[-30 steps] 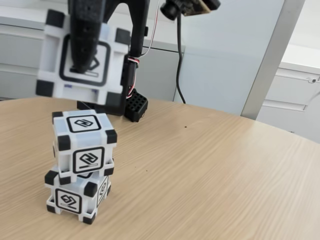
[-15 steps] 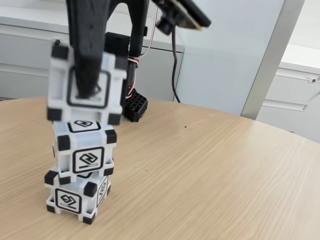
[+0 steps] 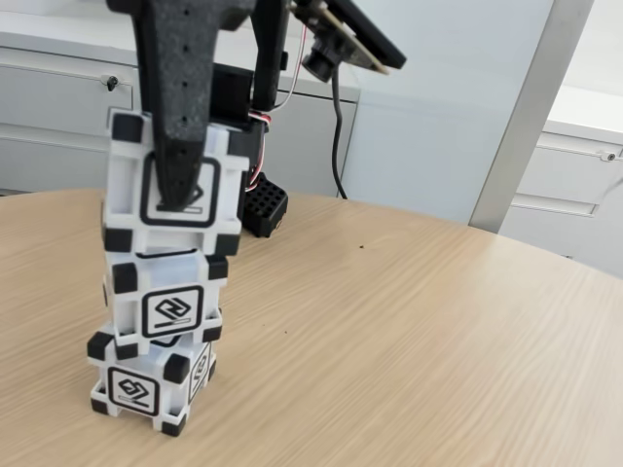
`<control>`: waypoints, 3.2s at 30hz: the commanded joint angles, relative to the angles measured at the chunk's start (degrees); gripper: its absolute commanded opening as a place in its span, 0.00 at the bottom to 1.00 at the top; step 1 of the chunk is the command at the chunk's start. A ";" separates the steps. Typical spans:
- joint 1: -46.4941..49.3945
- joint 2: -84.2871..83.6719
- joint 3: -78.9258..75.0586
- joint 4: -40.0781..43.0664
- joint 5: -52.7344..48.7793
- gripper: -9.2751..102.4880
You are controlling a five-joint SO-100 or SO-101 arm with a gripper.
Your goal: Stack cubes from left to right.
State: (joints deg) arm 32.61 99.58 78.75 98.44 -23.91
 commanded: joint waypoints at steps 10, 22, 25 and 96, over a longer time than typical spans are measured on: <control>0.35 1.41 -0.26 0.70 0.88 0.21; 0.35 1.41 4.31 0.62 0.44 0.20; 0.35 1.41 6.59 0.53 0.26 0.20; 4.13 20.57 16.17 -0.35 1.23 0.20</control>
State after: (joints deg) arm 35.16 119.79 95.27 98.44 -22.24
